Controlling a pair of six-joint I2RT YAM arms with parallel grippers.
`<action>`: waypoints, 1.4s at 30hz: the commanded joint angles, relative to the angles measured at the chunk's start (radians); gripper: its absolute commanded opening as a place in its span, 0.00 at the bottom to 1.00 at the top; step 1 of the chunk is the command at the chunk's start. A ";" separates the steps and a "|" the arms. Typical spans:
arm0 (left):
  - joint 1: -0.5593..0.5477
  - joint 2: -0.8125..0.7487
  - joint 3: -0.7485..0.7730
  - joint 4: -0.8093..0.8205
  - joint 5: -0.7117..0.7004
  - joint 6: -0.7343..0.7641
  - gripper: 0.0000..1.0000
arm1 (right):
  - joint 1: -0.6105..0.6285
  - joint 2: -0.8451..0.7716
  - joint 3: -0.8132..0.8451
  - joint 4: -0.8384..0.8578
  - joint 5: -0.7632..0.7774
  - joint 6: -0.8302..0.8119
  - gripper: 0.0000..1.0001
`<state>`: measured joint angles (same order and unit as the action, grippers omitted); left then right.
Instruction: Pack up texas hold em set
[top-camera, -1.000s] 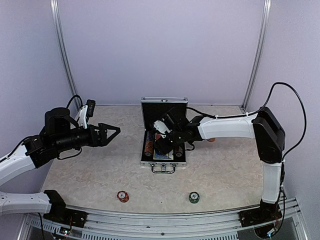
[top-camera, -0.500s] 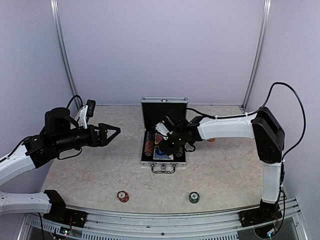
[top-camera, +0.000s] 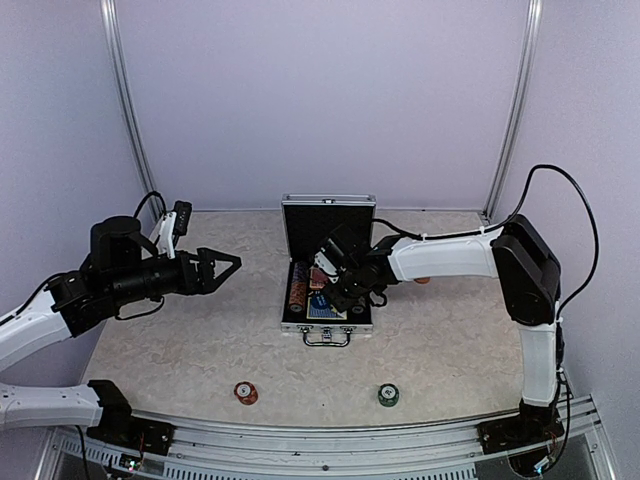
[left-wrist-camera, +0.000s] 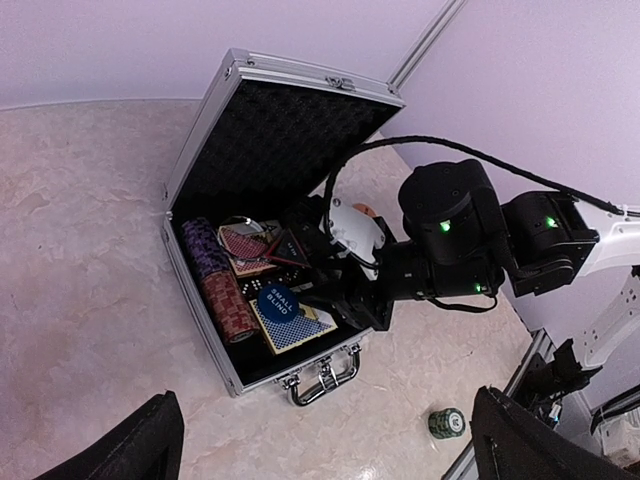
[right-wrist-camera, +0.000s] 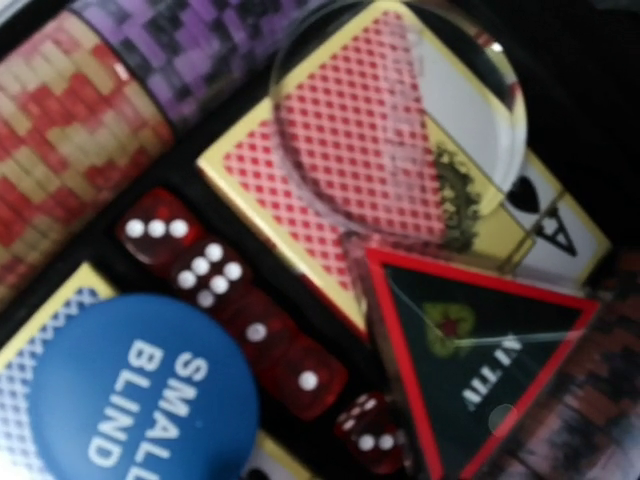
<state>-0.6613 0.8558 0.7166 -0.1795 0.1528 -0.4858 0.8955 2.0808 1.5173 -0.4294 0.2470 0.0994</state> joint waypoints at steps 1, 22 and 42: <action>0.008 -0.013 -0.015 0.012 0.004 0.004 0.99 | -0.008 -0.010 -0.013 -0.003 0.039 0.020 0.50; 0.009 -0.022 -0.025 0.014 0.004 0.003 0.99 | -0.019 0.065 0.054 -0.011 -0.017 0.041 0.49; 0.012 -0.035 -0.036 0.013 0.003 0.000 0.99 | -0.010 -0.078 0.035 0.001 0.091 0.045 0.60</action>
<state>-0.6567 0.8326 0.6865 -0.1799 0.1528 -0.4866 0.8814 2.1300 1.5871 -0.4557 0.2958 0.1497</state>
